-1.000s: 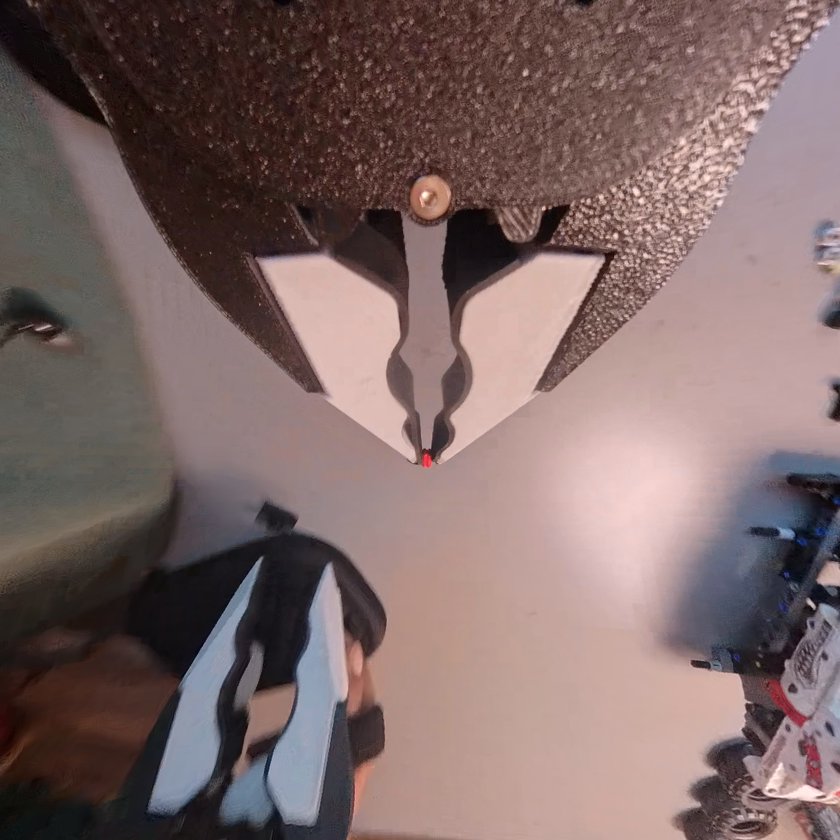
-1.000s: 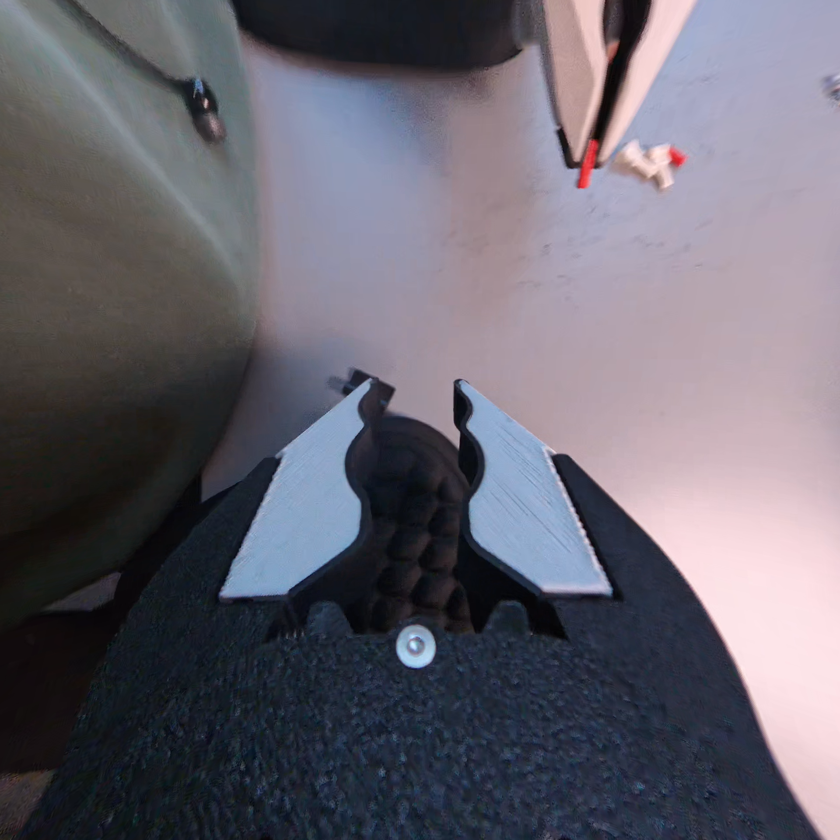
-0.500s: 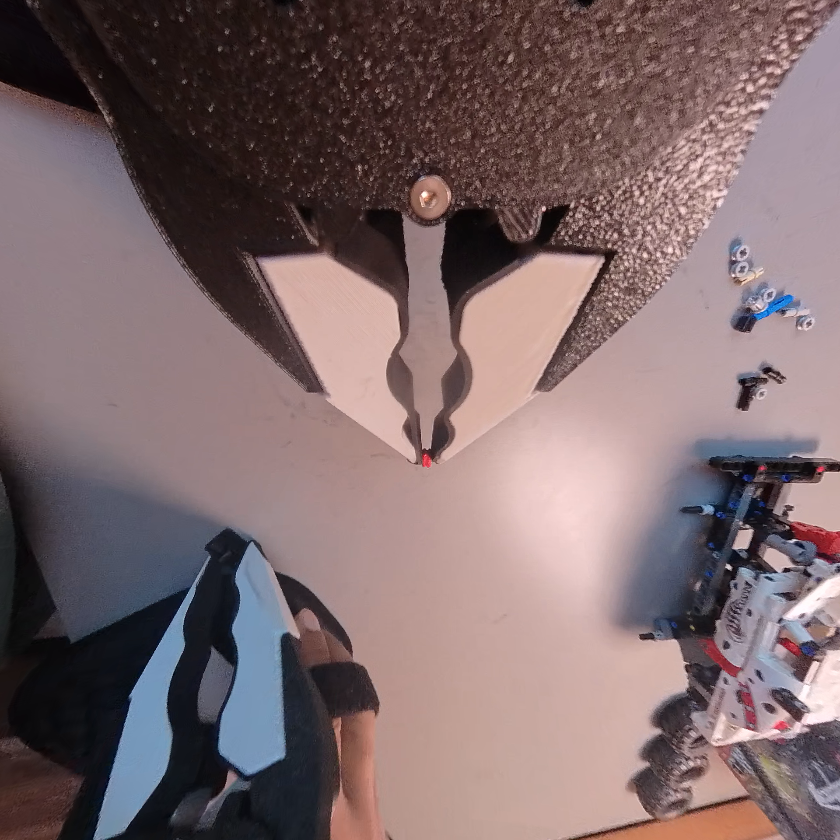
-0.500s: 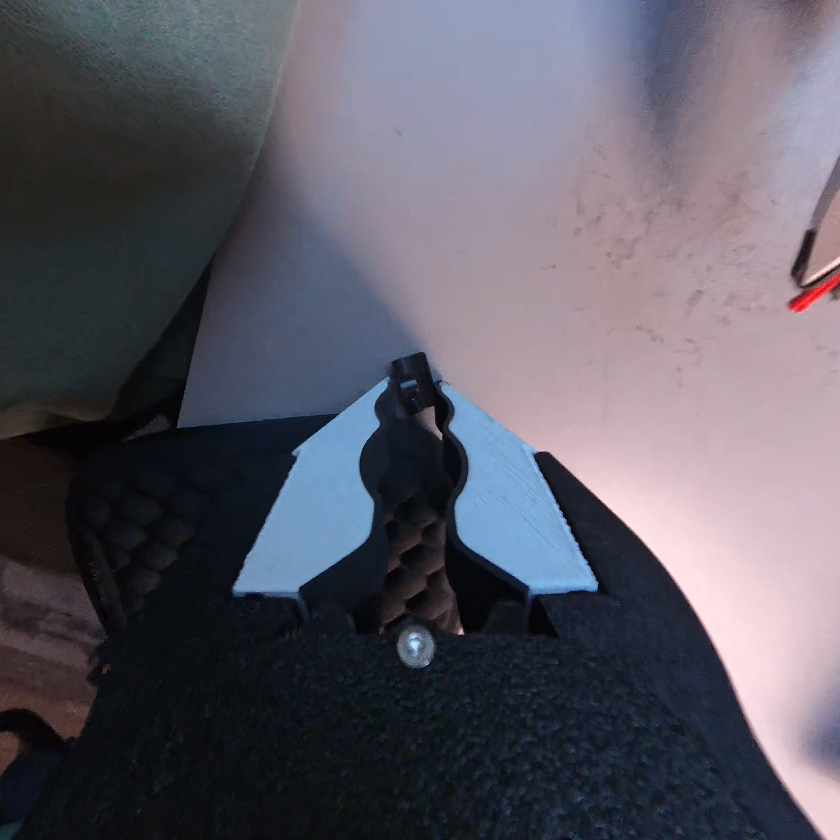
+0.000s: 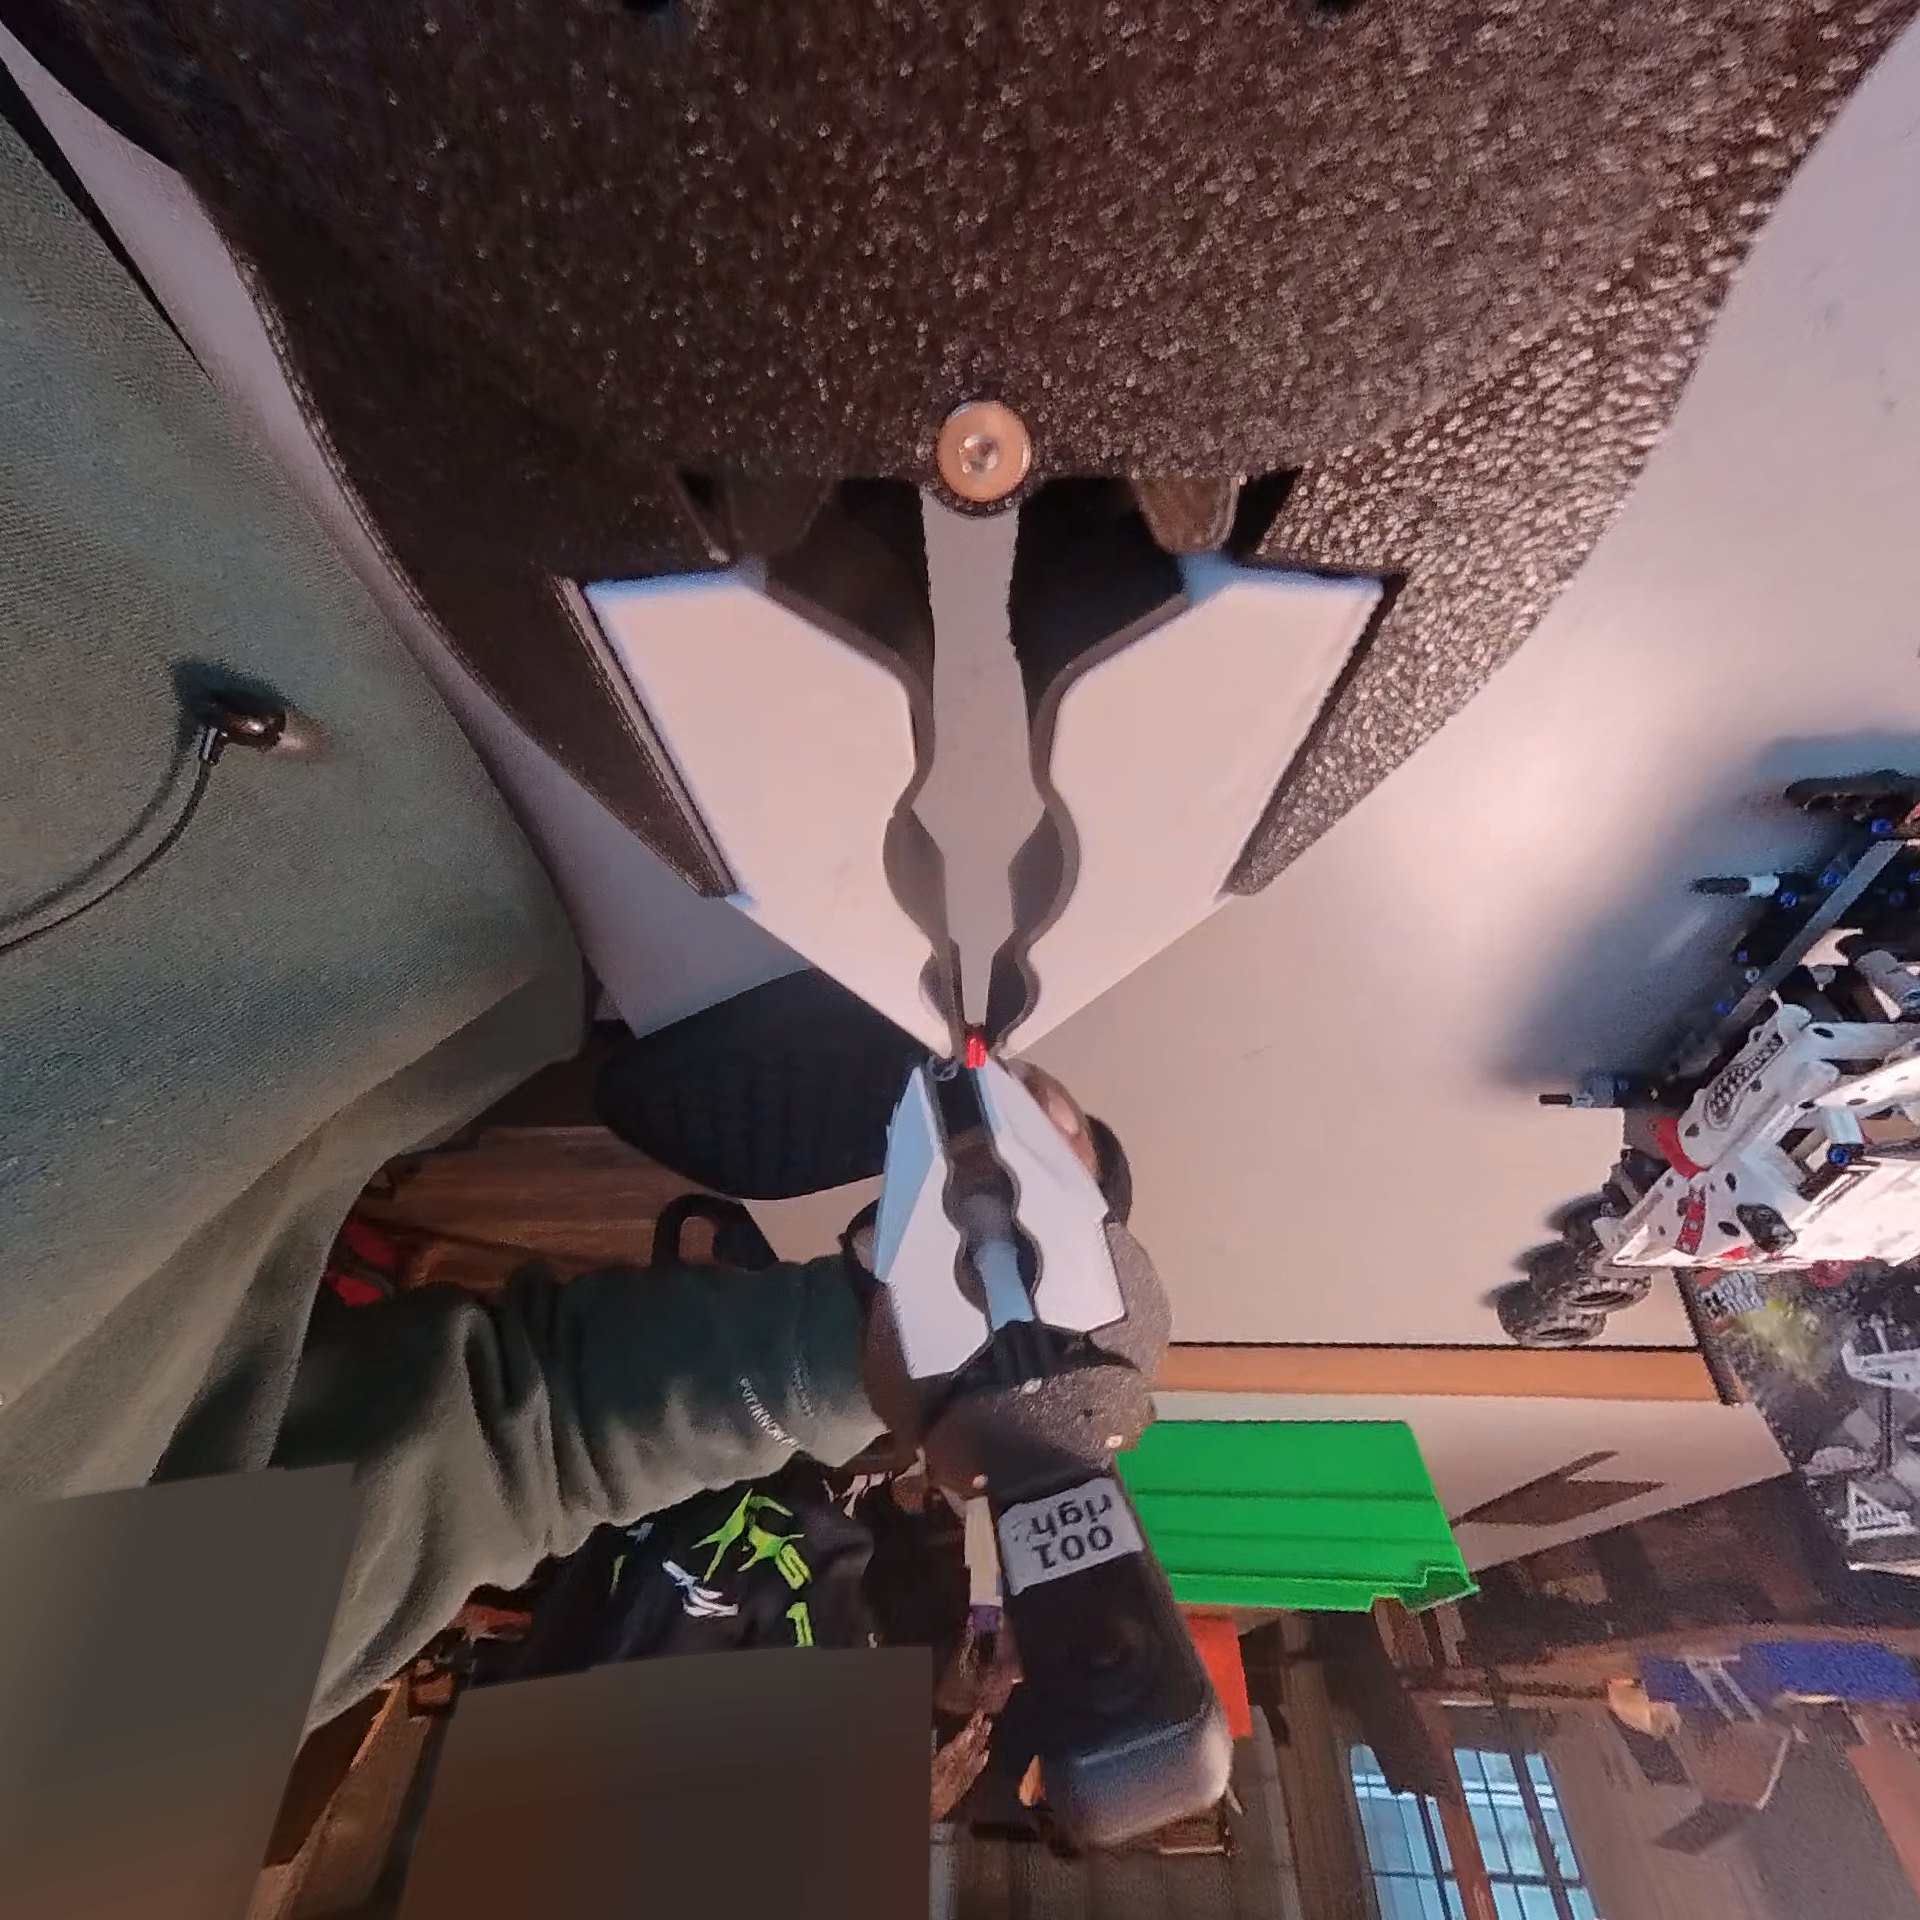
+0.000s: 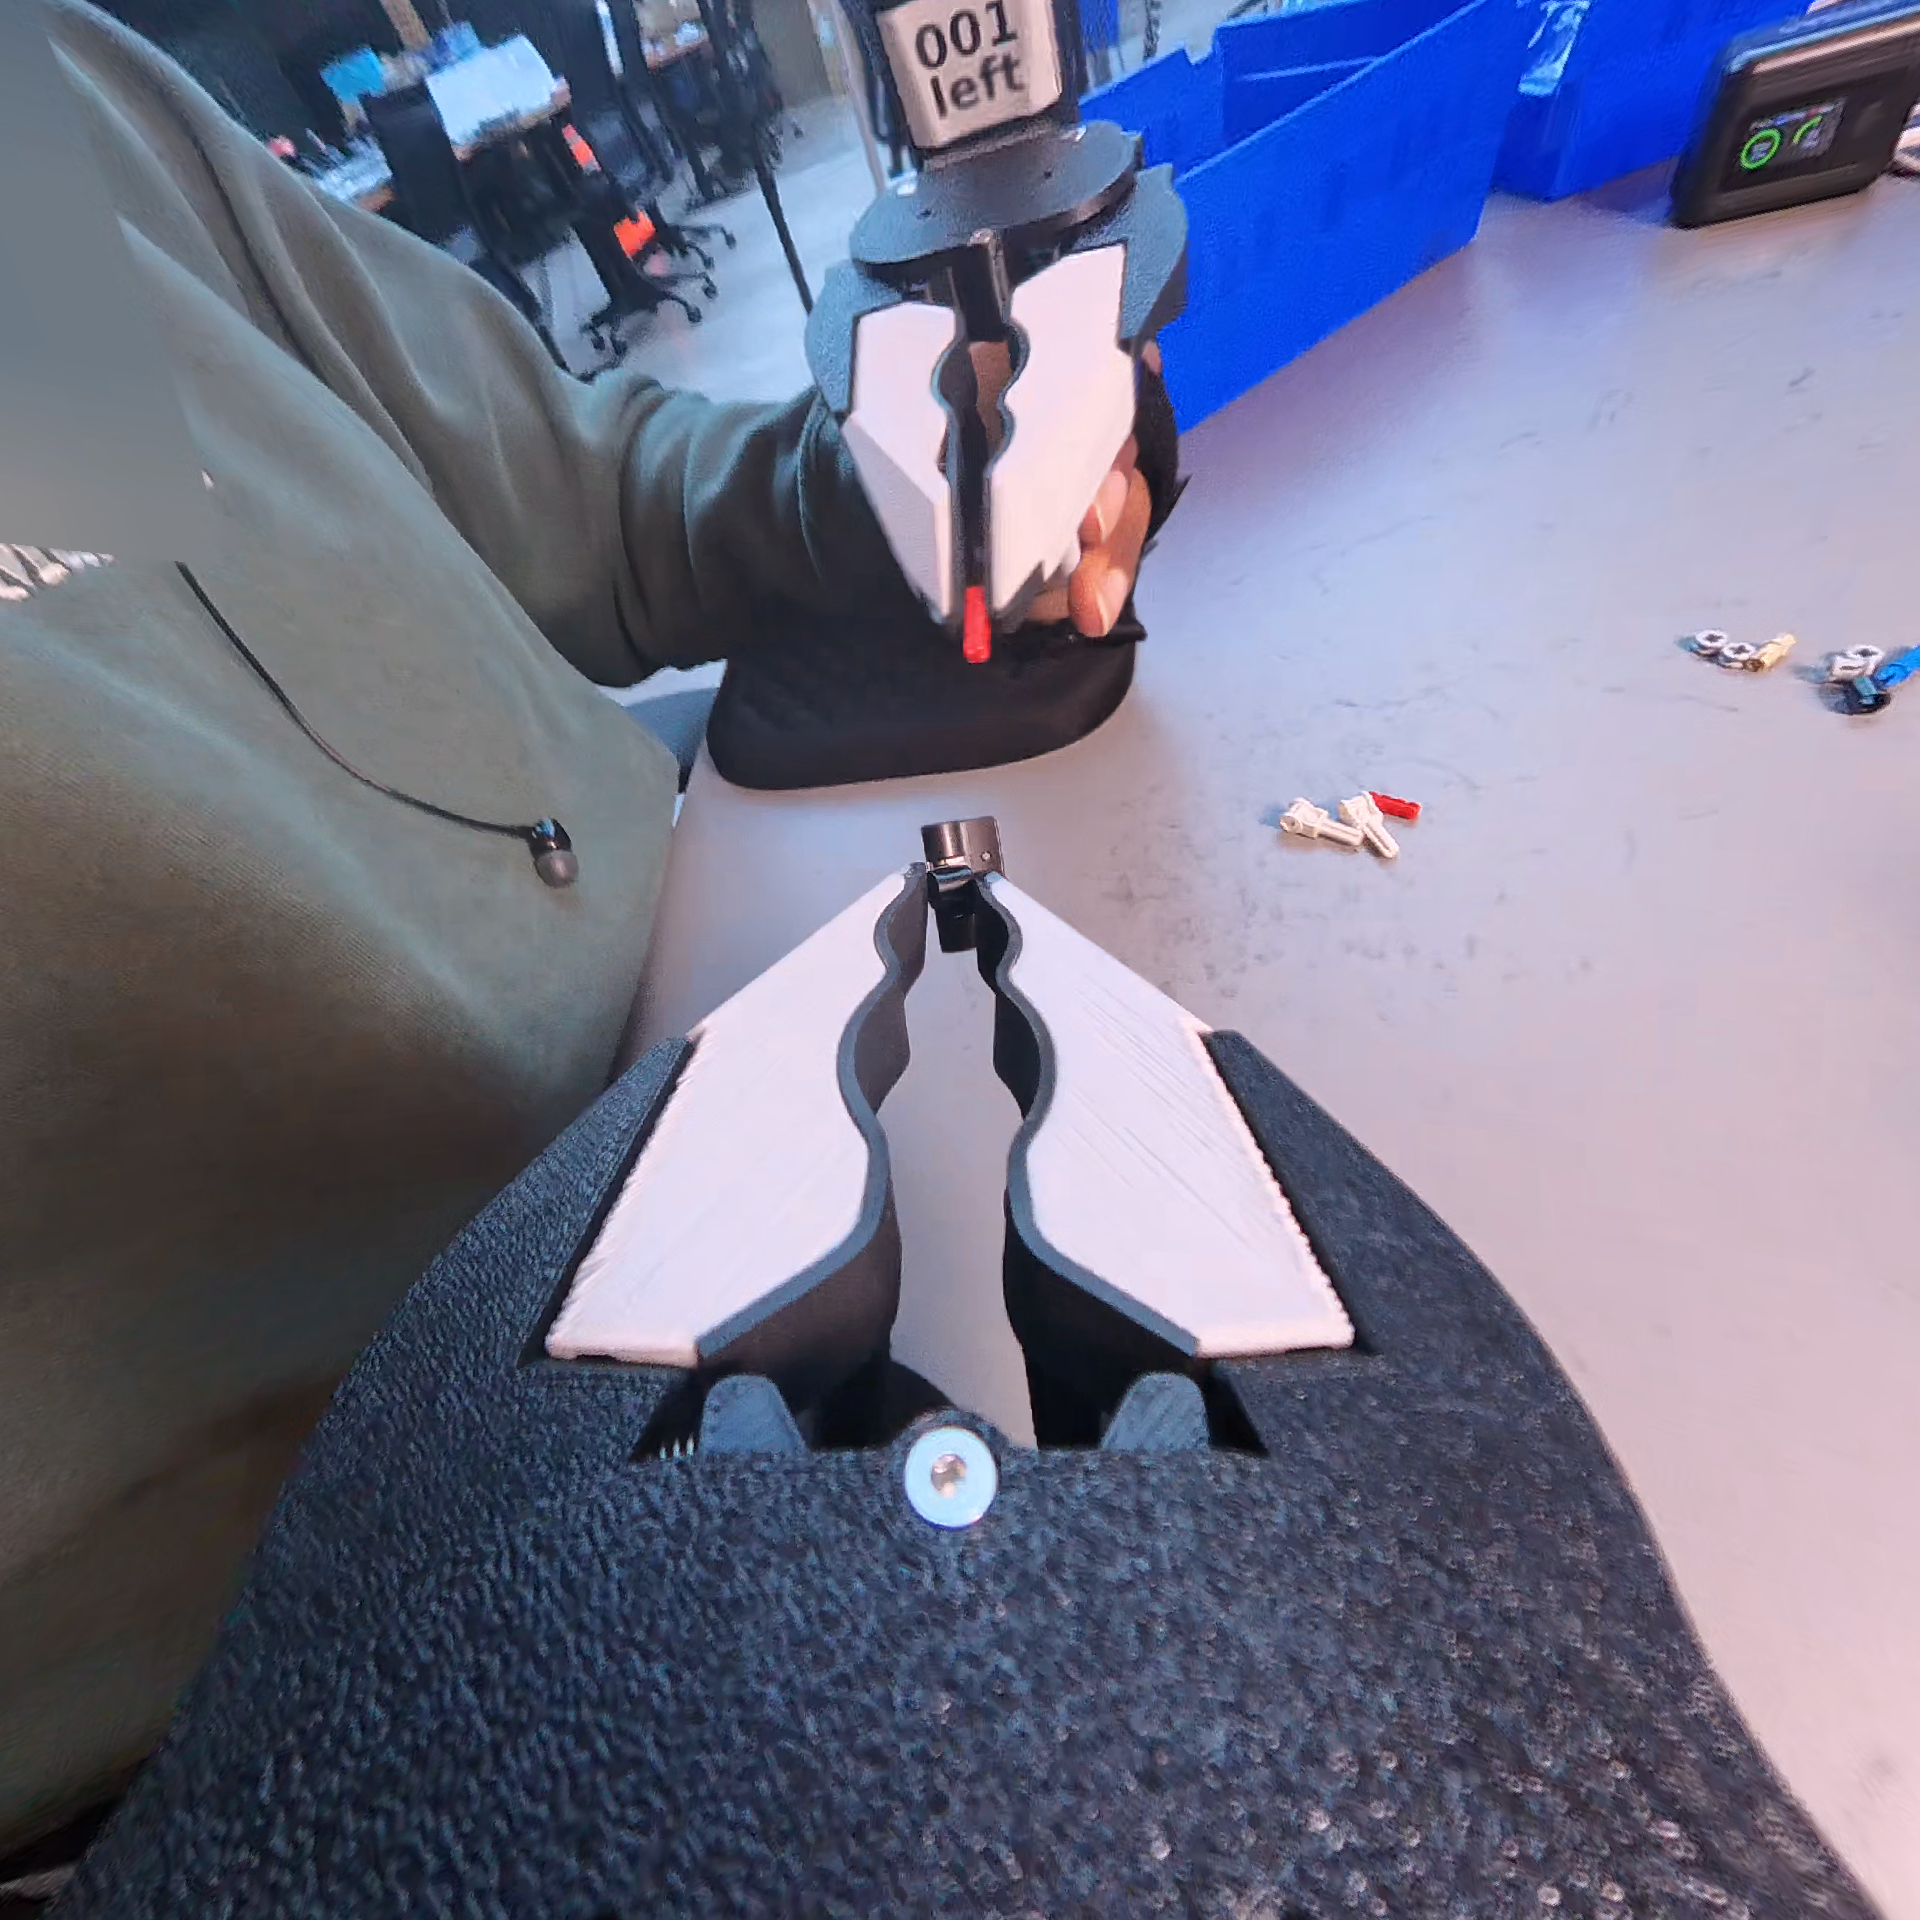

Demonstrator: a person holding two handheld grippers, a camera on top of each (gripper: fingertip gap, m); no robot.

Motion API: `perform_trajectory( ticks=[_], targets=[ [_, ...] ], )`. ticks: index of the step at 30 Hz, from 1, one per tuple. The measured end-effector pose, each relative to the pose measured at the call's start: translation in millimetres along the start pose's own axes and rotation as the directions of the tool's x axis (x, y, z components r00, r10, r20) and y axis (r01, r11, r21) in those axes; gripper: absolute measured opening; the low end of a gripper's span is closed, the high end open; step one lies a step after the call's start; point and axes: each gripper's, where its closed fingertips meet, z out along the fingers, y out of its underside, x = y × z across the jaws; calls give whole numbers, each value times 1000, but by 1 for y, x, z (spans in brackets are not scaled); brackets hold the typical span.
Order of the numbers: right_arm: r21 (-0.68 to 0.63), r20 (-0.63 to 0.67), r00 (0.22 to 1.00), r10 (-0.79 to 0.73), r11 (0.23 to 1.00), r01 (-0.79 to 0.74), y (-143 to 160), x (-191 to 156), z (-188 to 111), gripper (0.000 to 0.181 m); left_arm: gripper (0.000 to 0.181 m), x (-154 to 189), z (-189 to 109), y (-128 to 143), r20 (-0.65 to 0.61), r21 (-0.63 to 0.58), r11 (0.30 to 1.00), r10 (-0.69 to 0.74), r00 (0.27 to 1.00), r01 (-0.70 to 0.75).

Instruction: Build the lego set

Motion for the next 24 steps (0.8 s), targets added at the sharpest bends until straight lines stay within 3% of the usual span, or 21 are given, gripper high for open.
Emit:
perform_trajectory(
  ticks=[9,24],
  targets=[
    [-64,65,998,27,998,-23,2,5,18,7,2,9,14,23,-3,-146,983,115,993,-115],
    [-192,138,990,29,981,-2,19,3,23,7,1,12,17,40,-19,-251,945,210,978,-208]
  ],
)
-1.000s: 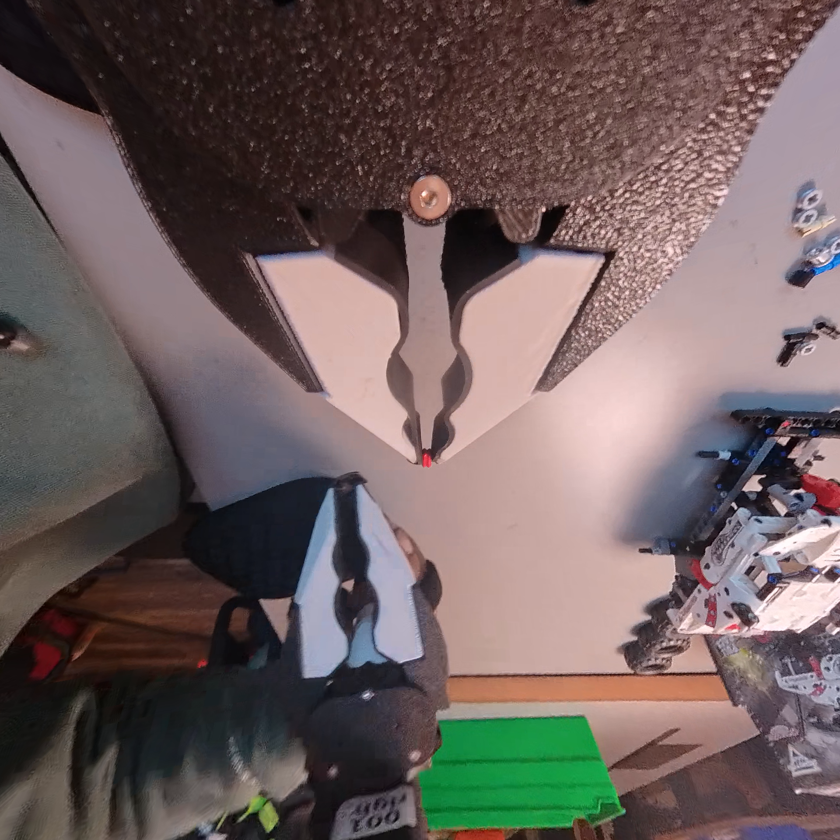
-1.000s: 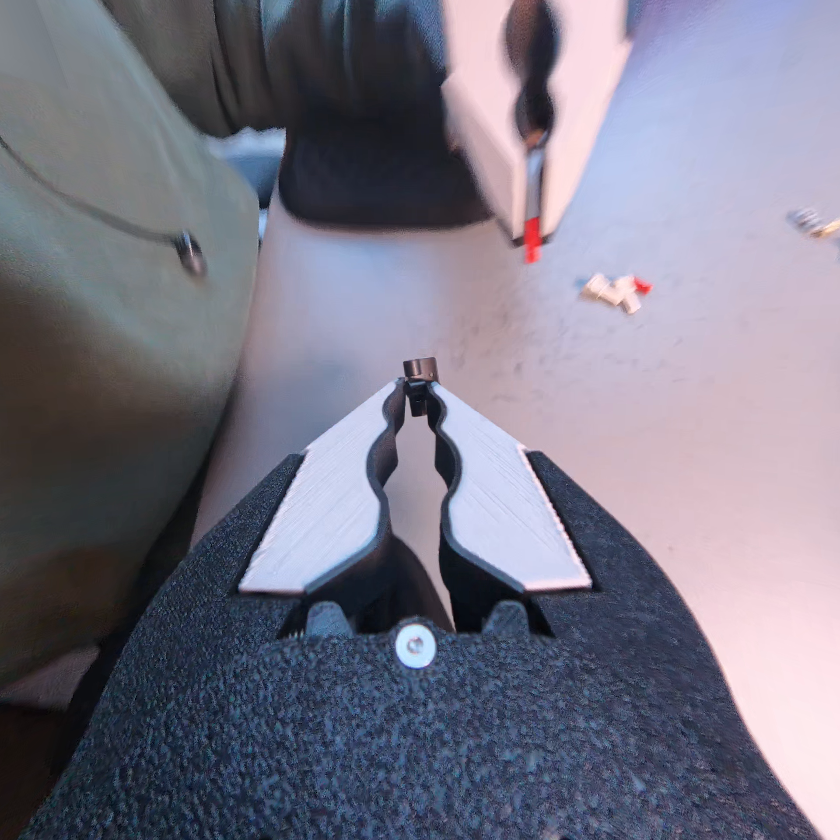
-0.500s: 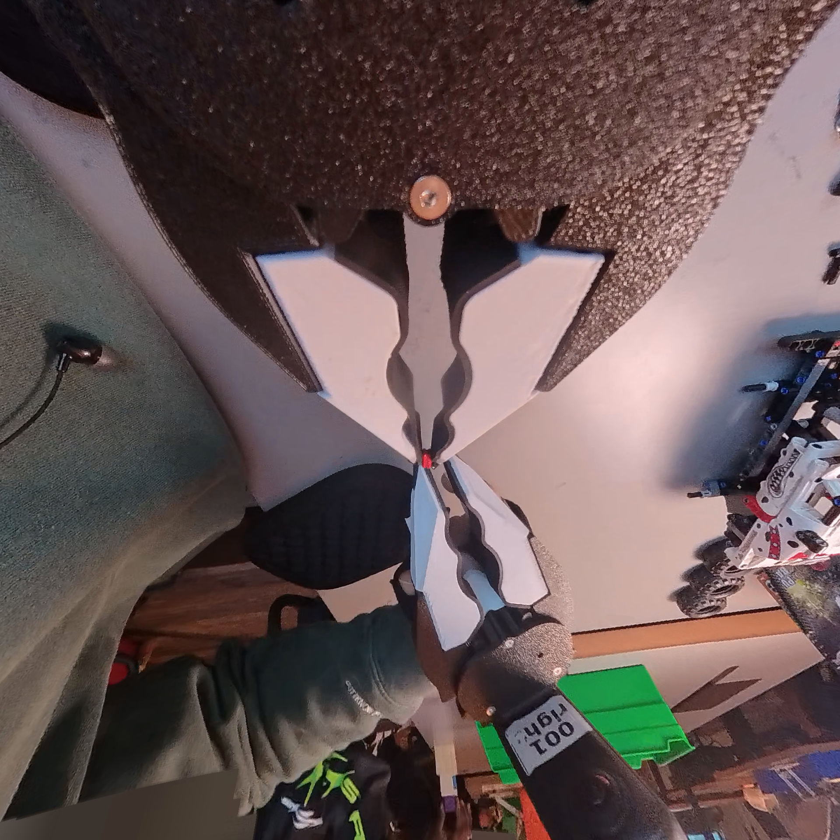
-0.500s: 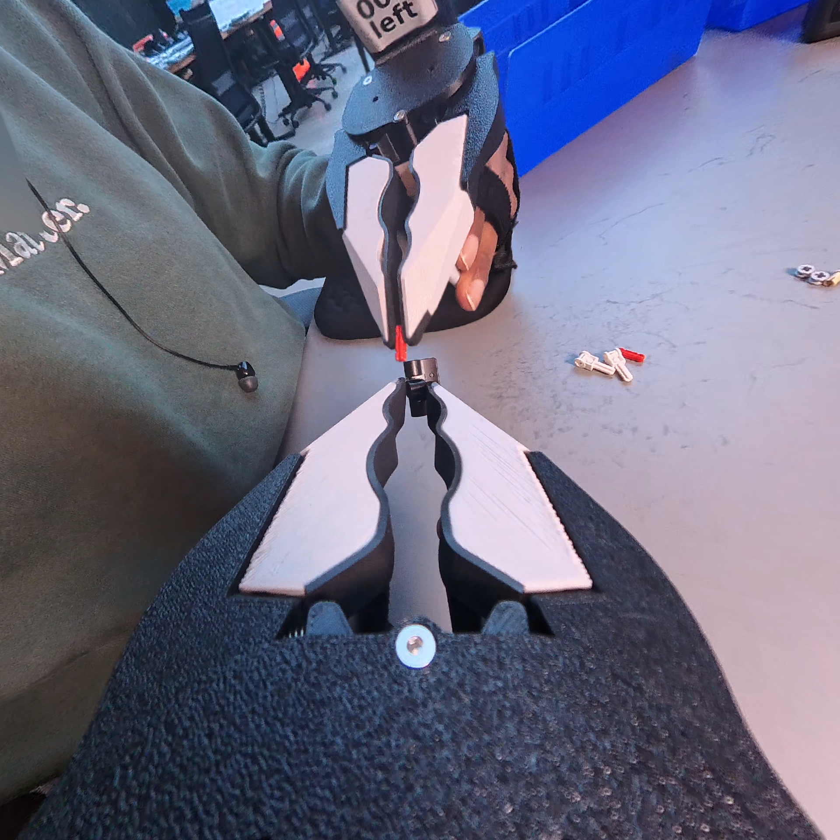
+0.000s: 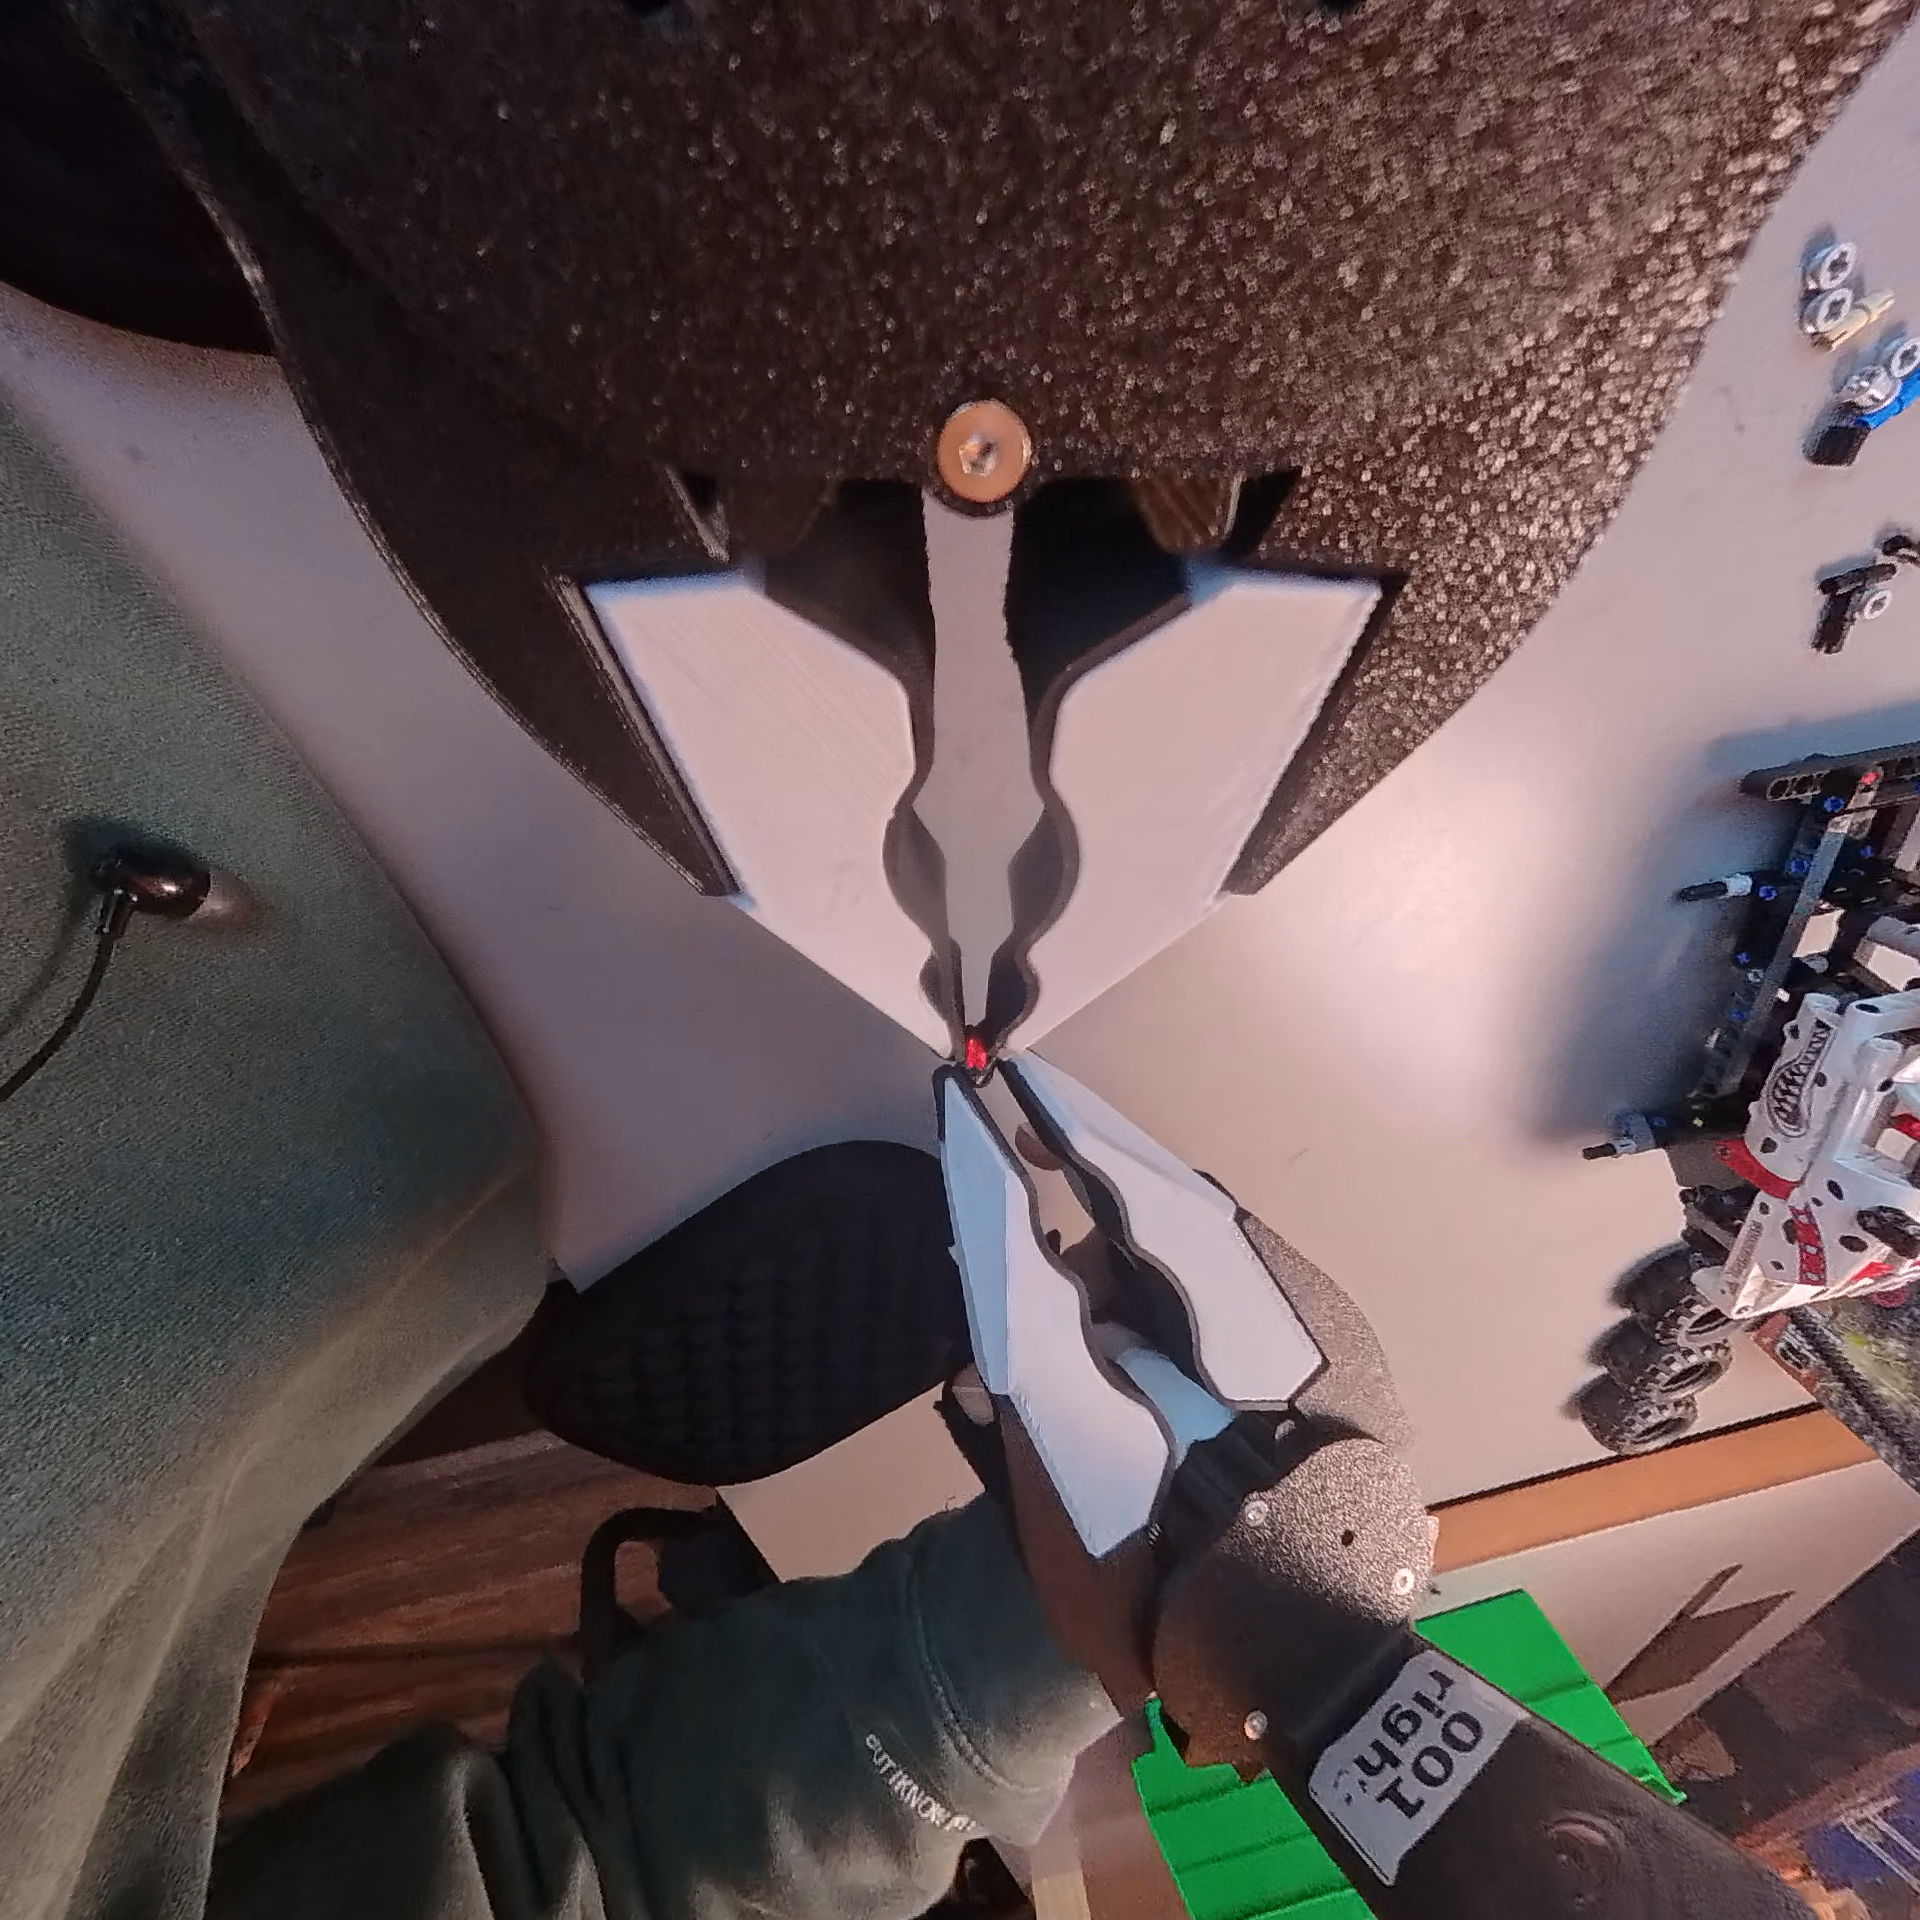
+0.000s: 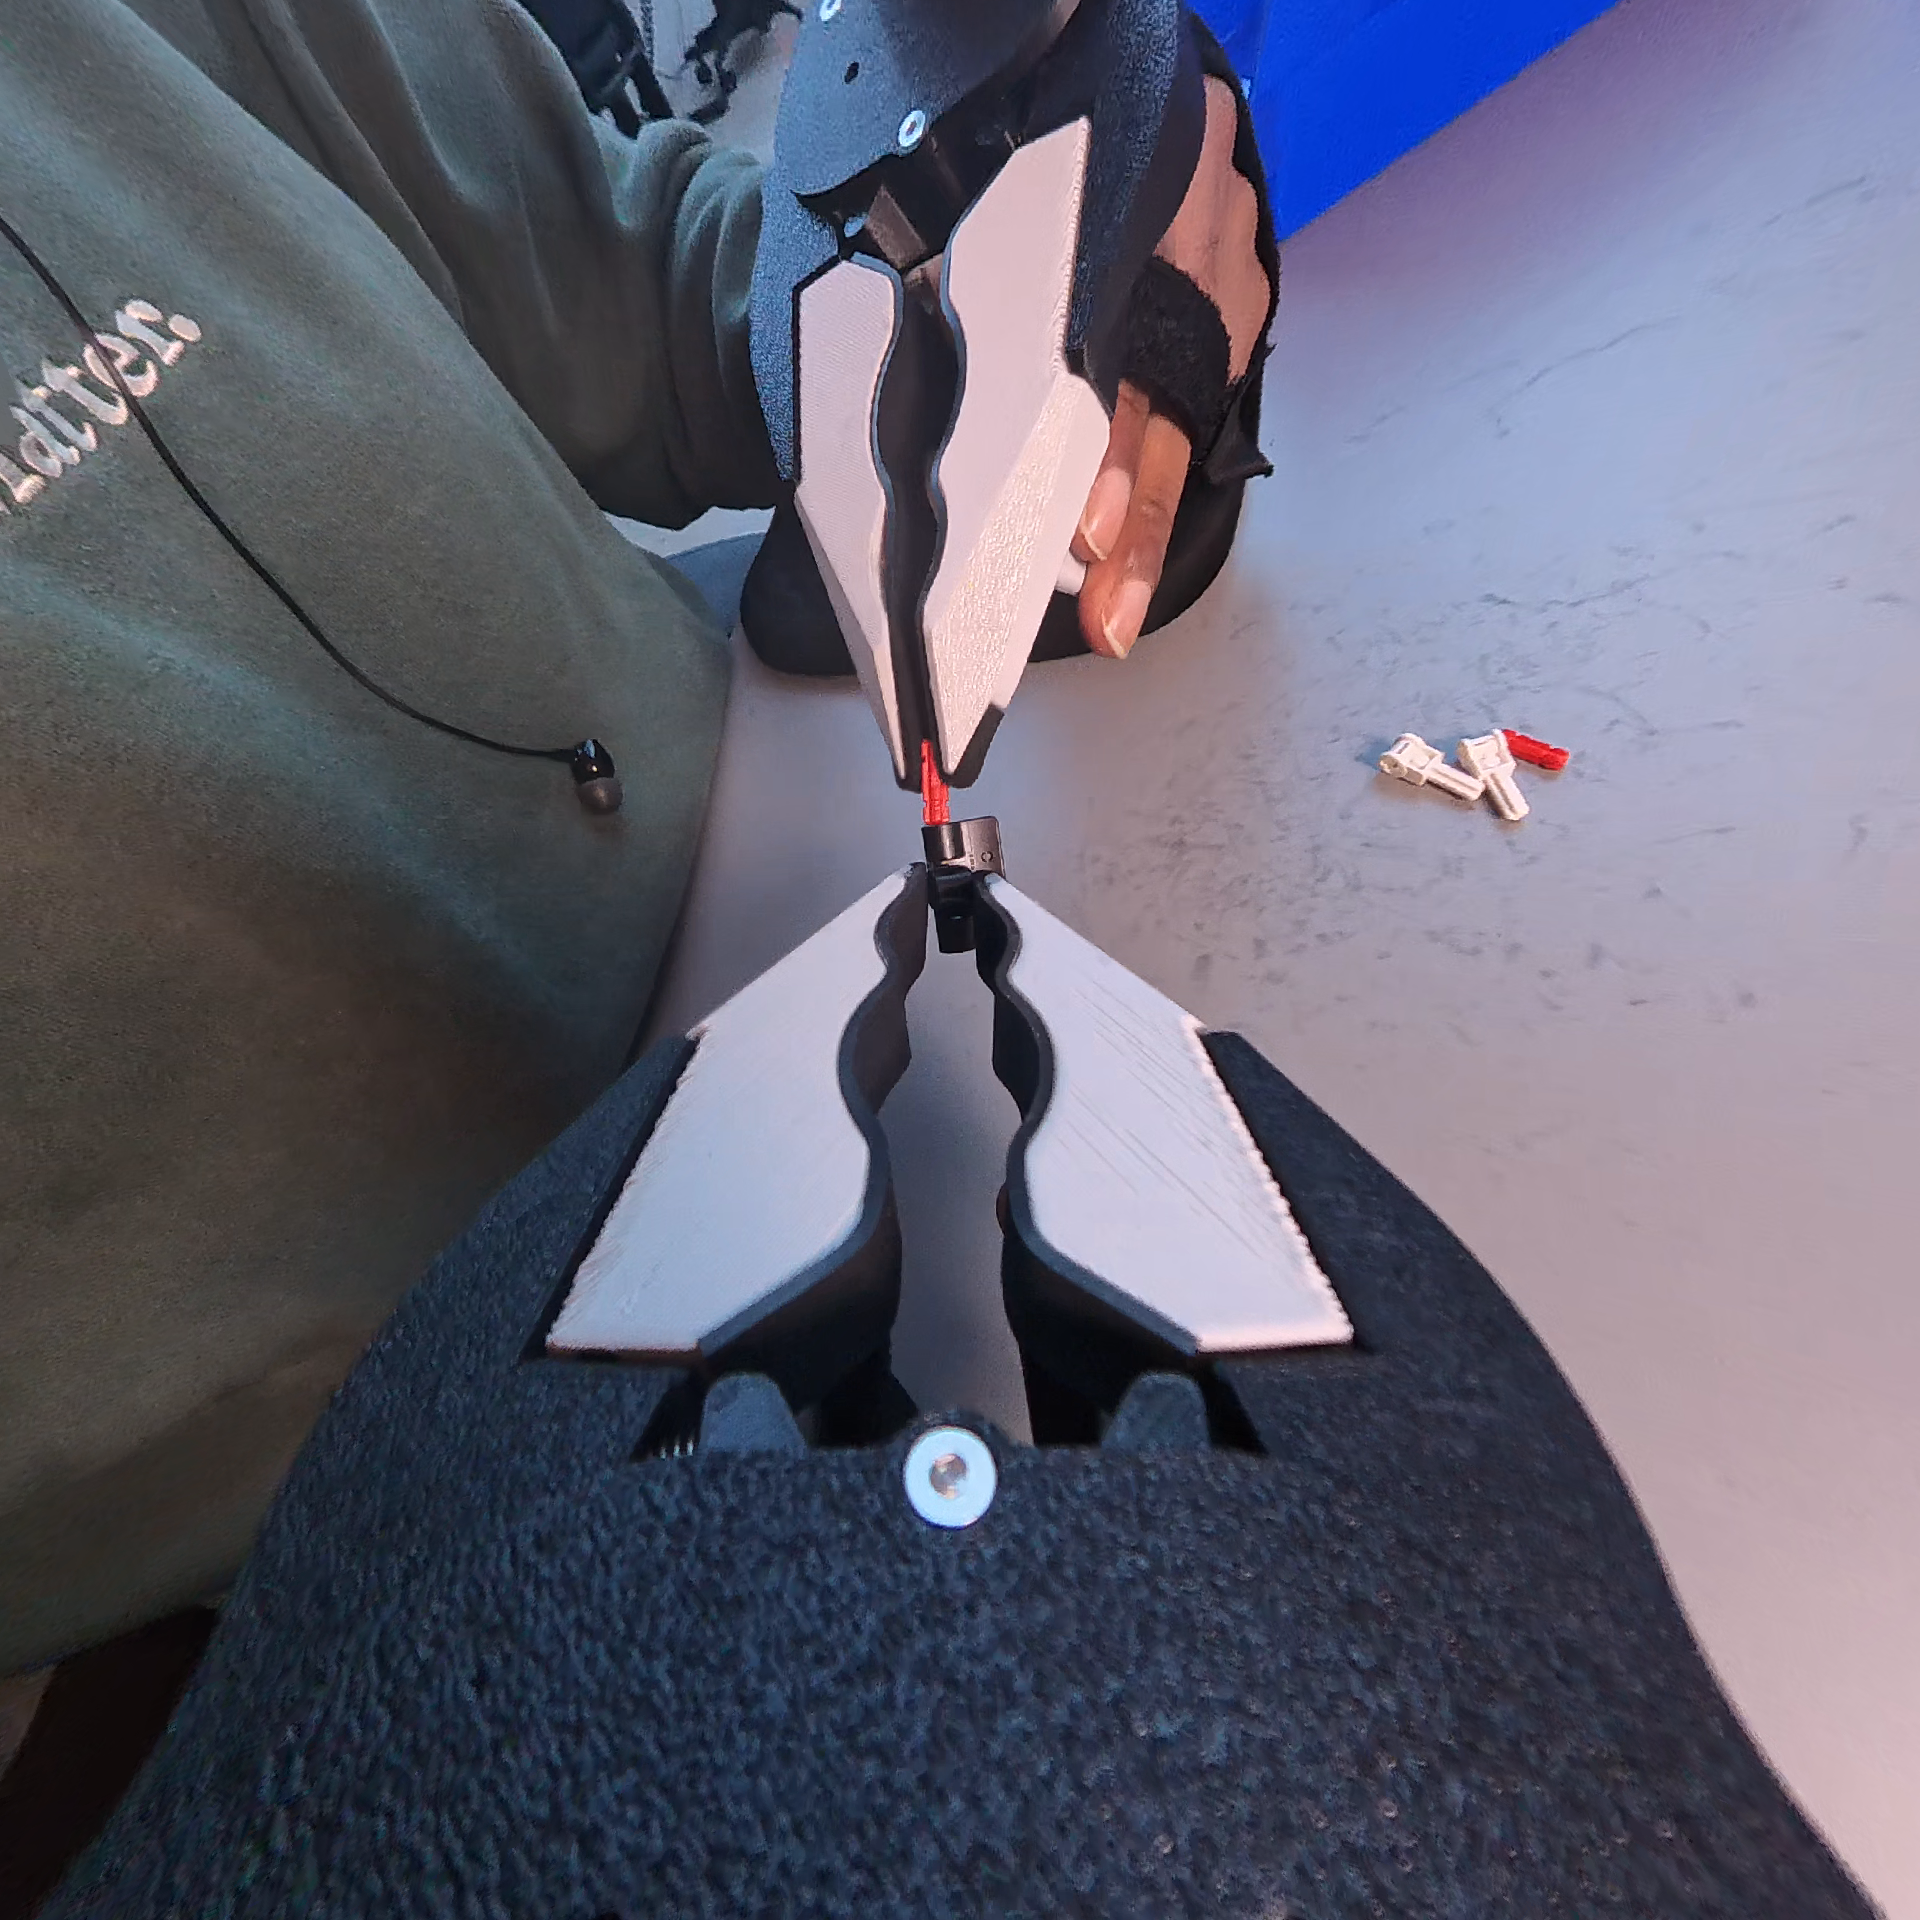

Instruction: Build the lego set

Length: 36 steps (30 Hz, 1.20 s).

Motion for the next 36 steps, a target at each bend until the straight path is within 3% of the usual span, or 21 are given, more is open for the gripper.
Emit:
perform_trajectory(
  ticks=[13,24,31,36],
  targets=[
    [-156,76,995,68,986,-55,24,-7,13,6,1,18,13,18,-40,-141,976,162,986,-166],
    [-304,41,998,47,952,-32,47,-4,22,6,1,26,26,38,-79,-236,948,201,976,-215],
    [-238,-8,998,-59,970,55,38,0,22,6,1,21,21,27,-70,-157,974,156,985,-165],
    [-3,-57,992,-110,994,110,5,-3,9,6,1,6,4,-3,-19,41,998,56,998,-55]
  ],
)
